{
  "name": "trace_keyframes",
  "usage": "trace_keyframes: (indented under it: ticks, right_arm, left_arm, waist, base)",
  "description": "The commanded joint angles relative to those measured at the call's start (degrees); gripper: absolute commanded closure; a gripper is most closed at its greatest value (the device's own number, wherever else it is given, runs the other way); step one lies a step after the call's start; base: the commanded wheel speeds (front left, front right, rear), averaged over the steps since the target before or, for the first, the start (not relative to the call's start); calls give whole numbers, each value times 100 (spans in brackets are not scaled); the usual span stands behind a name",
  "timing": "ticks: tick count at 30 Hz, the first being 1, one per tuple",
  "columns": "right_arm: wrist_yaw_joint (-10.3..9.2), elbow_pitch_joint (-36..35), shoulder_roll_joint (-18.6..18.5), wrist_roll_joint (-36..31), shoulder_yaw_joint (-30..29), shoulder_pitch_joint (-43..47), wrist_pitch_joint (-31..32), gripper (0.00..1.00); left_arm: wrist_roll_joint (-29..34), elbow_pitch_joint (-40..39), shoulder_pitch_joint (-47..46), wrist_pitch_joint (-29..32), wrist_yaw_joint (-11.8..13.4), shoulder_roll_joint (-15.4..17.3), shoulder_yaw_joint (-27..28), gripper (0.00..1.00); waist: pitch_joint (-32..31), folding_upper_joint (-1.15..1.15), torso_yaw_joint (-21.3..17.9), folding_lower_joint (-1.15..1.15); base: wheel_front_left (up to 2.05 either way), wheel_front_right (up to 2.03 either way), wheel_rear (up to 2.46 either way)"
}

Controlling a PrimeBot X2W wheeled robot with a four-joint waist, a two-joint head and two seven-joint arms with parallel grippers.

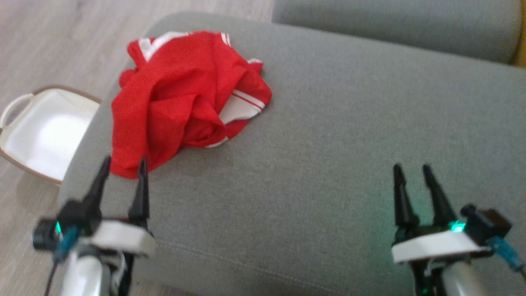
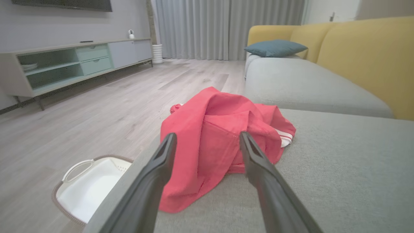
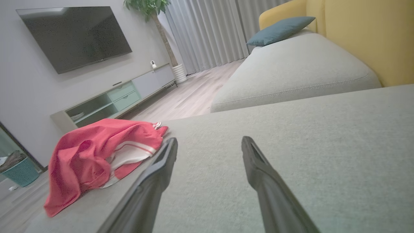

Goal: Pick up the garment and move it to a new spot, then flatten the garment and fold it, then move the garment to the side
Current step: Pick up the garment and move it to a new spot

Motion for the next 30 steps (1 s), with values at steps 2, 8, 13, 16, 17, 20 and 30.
trace_keyframes:
  ticks: [2, 8, 13, 16, 17, 20, 30]
  right_arm:
    - [-4, -248, -45, -56, -32, -363, -62, 0]
    - [-4, -658, -45, -441, -386, -640, -62, 0]
    - [-4, -1024, -45, -612, -680, -778, 27, 0]
    - [-4, -1209, -45, -659, -742, -843, 112, 0]
    - [-4, -1258, -45, -670, -751, -856, 134, 0]
    - [-4, -1336, -45, -749, -817, -846, 196, 0]
    - [-4, -1372, -45, -762, -1020, -870, 249, 0]
  left_arm:
    - [71, 109, -697, -38, -100, 288, 183, 0]
    - [-45, 1139, -2095, 689, -382, 935, -41, 0]
    - [-397, 1987, -3104, 1479, -445, 1456, -420, 0]
    - [-721, 2400, -3563, 1773, -449, 1779, -848, 0]
    - [-844, 2529, -3697, 1834, -449, 1867, -982, 0]
    - [-1136, 2888, -4044, 1956, -450, 2048, -1277, 0]
    - [-1616, 3829, -4772, 1687, -451, 2297, -2004, 100]
  waist:
    - [405, 0, -137, 0]
    - [1067, 0, -272, 0]
    - [1478, 0, -388, 0]
    - [1672, 0, -468, 0]
    - [1724, 0, -489, 0]
    - [1834, 0, -541, 0]
    - [1954, 0, -635, 0]
  base:
    - [0, 0, 0]
    - [0, 0, 0]
    - [0, 0, 0]
    - [0, 0, 0]
    - [0, 0, 0]
    - [0, 0, 0]
    - [0, 0, 0]
